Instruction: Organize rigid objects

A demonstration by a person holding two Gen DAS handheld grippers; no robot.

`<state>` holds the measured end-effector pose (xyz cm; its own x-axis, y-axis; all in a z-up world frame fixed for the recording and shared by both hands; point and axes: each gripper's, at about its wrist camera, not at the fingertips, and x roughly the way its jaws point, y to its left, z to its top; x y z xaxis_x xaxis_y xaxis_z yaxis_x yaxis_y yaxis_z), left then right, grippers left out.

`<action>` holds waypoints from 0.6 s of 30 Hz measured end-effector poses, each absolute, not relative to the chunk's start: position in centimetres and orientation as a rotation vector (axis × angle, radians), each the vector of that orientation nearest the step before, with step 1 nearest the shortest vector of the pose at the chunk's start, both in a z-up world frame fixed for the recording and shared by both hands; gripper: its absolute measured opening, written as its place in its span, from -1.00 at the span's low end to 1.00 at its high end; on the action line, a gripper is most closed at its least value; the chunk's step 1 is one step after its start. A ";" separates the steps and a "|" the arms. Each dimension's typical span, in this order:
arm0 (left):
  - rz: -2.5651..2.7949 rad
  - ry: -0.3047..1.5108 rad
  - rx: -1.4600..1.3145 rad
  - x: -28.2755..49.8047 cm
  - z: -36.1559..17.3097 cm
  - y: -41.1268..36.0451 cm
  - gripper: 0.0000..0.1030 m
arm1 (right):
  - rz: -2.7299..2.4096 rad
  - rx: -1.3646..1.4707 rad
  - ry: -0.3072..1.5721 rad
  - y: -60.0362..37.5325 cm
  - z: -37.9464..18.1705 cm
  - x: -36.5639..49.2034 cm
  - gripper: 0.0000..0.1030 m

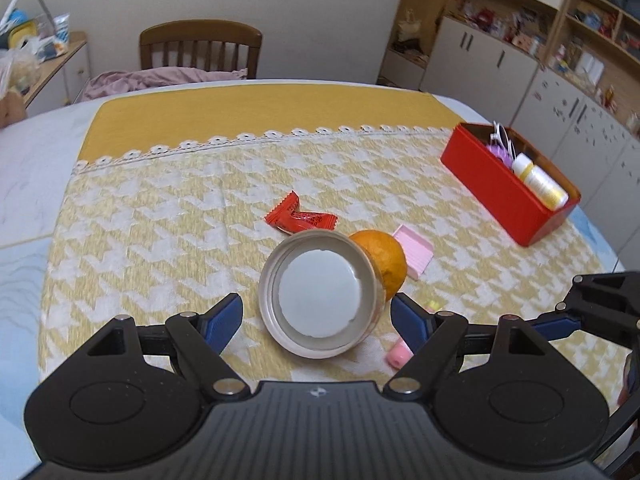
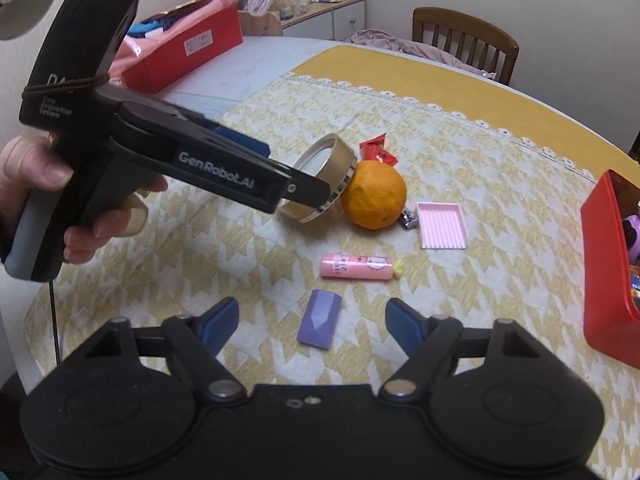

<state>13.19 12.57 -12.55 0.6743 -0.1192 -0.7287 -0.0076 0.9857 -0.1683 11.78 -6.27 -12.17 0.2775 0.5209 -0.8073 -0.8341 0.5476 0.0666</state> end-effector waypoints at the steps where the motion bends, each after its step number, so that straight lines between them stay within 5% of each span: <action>1: -0.067 0.834 -0.156 13.4 -12.7 12.6 0.58 | 0.945 -0.418 0.897 -6.1 -12.3 11.8 0.50; 18: -0.106 0.847 -0.190 15.6 -14.3 13.4 0.58 | 0.919 -0.468 0.963 -4.9 -14.7 12.1 -0.08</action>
